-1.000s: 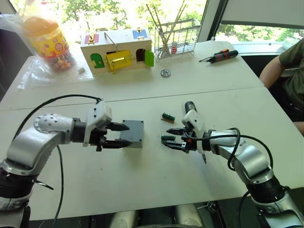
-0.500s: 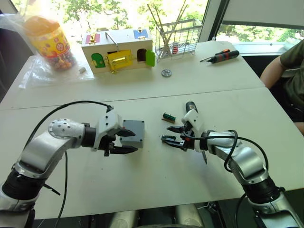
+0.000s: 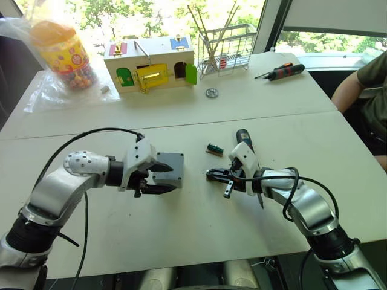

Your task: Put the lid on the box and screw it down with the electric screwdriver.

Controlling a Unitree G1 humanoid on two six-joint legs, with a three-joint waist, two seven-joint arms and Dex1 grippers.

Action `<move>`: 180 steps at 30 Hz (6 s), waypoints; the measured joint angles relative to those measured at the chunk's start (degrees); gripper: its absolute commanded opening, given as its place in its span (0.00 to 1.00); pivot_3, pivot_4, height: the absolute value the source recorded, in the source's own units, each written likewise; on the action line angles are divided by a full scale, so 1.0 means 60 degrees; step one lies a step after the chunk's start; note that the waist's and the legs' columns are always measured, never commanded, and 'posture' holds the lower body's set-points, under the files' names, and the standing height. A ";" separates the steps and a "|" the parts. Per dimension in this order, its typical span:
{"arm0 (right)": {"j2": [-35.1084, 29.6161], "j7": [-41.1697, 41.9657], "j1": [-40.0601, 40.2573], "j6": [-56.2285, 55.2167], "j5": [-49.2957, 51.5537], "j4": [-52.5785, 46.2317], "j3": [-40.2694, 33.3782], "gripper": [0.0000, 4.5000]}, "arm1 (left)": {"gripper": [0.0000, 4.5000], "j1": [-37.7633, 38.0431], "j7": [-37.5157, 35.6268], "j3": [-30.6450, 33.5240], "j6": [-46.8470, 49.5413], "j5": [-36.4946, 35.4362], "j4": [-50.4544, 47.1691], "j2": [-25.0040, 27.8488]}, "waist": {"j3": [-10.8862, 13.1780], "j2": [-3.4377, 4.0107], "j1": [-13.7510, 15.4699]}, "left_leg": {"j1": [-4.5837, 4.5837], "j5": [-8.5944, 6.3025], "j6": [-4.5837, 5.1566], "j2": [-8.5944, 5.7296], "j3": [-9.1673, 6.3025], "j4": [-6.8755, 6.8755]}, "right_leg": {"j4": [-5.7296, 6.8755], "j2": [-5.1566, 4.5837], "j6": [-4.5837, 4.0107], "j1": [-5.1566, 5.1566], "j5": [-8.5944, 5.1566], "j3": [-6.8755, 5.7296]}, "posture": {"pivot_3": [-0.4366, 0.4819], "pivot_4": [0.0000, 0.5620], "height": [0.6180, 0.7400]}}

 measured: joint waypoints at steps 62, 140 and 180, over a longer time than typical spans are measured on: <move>0.2128 -0.0012 -0.2262 -0.0174 0.0690 0.1723 0.0232 0.01 | 0.61 0.0448 0.0622 0.1405 0.0354 -0.0396 0.1078 0.0222 | 0.0000 0.0000 -0.0064 | 0.0001 0.0003 -0.0005 -0.0001 -0.0003 -0.0002 | 0.0017 0.0018 0.0000 -0.0011 0.0000 -0.0004 | 0.48 0.27 1.00; -0.2190 0.0674 -0.3027 0.4360 0.2483 -0.0565 -0.2361 1.00 | 0.61 -0.1178 -0.0260 0.0132 0.0188 -0.0601 0.0309 -0.0570 | 0.0000 0.0000 -0.0055 | -0.0001 0.0000 0.0000 0.0003 0.0009 -0.0005 | -0.0001 -0.0003 -0.0001 -0.0003 0.0000 -0.0005 | 0.48 0.27 1.00; -0.4084 -0.3238 -0.5749 0.8585 0.6569 0.2935 0.2852 0.38 | 0.61 -0.0147 0.1341 -0.1907 -0.1658 0.1878 -0.0215 -0.2395 | -0.0051 -0.0099 0.0269 | 0.0032 -0.0015 0.0026 -0.0006 -0.0029 0.0024 | -0.0072 -0.0012 -0.0001 0.0109 0.0000 -0.0041 | 0.48 0.27 1.00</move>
